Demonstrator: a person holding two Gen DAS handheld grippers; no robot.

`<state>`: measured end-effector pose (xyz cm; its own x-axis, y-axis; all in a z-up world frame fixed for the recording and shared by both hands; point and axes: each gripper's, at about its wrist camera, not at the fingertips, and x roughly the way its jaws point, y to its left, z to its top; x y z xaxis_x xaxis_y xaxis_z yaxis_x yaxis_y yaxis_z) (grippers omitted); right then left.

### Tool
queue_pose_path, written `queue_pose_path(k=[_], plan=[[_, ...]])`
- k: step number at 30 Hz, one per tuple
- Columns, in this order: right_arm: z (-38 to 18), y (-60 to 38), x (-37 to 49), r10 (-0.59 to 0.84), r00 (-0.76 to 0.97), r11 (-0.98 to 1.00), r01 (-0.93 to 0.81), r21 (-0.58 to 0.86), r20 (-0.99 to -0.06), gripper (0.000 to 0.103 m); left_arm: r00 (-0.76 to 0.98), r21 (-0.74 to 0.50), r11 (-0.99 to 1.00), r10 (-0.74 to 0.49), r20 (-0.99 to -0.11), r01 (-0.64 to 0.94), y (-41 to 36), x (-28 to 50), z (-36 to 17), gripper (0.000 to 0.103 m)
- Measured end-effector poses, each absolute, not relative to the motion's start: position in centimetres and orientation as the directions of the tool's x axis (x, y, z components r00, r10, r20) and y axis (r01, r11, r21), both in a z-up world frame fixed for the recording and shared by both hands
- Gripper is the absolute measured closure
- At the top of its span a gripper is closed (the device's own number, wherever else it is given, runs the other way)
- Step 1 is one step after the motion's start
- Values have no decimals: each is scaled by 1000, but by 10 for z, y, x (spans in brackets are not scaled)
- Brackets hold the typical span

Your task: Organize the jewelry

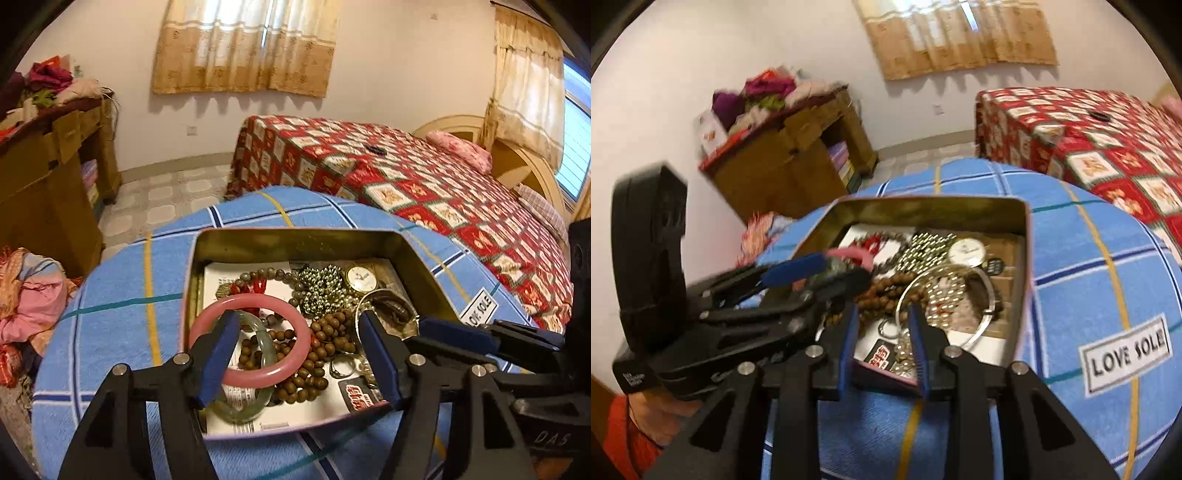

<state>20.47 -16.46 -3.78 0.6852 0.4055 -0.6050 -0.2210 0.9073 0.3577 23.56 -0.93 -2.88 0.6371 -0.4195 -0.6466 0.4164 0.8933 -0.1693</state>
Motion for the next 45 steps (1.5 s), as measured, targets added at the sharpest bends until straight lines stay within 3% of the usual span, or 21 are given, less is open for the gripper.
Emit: queue_pose_path(k=[2, 4, 13, 17, 28, 38, 45], plan=[[-34, -170, 198, 374, 717, 914, -179, 363, -588, 45, 648, -163, 908, -392, -654, 385, -9, 229, -25, 36], [-31, -174, 191, 341, 741, 919, -133, 371, -579, 34, 652, -159, 925, -359, -668, 346, -7, 223, -23, 35], [-15, -174, 155, 183, 789, 940, 36, 341, -586, 21, 708, -71, 971, -217, -672, 230, 2, 174, -13, 35], [3, -168, 126, 138, 823, 949, 49, 311, -551, 9, 734, -61, 980, -182, -654, 188, 8, 146, -5, 35], [43, -165, 68, 26, 906, 959, 97, 265, -422, 3, 816, 59, 993, -46, -576, 98, 7, 95, 25, 34], [67, -157, 37, -61, 963, 975, 114, 191, -264, 0, 896, -26, 998, -58, -439, 52, 20, 67, 54, 33], [72, -156, 35, -63, 967, 976, 111, 185, -248, 0, 926, 9, 999, -31, -377, 37, 19, 59, 64, 31]])
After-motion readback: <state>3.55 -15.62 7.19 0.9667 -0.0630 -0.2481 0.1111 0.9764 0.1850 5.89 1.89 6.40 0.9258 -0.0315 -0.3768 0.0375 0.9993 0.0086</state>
